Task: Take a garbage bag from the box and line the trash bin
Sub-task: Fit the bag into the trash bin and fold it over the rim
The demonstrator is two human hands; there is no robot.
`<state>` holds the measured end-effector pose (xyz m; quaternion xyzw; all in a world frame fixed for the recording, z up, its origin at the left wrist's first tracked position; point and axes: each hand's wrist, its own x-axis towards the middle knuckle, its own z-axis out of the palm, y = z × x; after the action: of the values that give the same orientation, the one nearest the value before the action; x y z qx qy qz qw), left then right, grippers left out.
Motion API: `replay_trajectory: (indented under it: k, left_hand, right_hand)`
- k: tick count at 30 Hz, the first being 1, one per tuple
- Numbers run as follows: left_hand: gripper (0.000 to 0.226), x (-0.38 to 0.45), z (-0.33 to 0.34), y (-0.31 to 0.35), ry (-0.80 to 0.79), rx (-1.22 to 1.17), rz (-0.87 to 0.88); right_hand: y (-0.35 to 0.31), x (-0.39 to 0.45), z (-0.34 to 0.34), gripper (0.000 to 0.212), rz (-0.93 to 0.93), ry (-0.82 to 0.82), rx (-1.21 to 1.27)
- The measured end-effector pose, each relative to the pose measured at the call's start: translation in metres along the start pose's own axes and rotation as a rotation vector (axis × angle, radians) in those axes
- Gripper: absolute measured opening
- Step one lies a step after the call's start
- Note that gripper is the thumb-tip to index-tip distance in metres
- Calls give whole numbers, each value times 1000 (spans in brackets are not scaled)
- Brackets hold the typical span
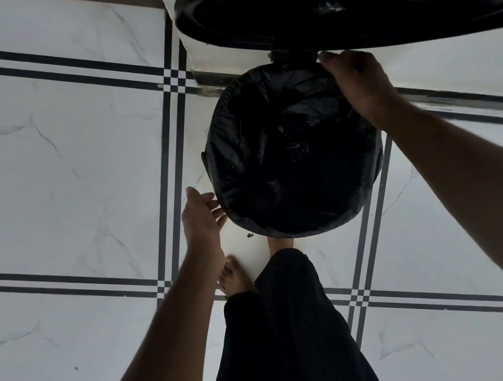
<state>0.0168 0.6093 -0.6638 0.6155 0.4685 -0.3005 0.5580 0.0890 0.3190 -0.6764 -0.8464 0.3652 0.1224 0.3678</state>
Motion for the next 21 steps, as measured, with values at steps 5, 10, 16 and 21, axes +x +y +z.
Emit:
replay_trajectory:
  k: [5,10,16,21]
  left_hand:
    - [12,12,1,26,251,317,585]
    - [24,31,26,83,-167,456,659]
    - [48,40,56,122,-272,517,332]
    - [52,40,57,120,-291,471,254]
  right_hand:
    - [22,-25,-11,36,-84,239,56]
    - [37,-44,-9,28,-137,182,74]
    - [29,-25,-8,42,36,72,298]
    - [26,-15,-3,46,124,7,229]
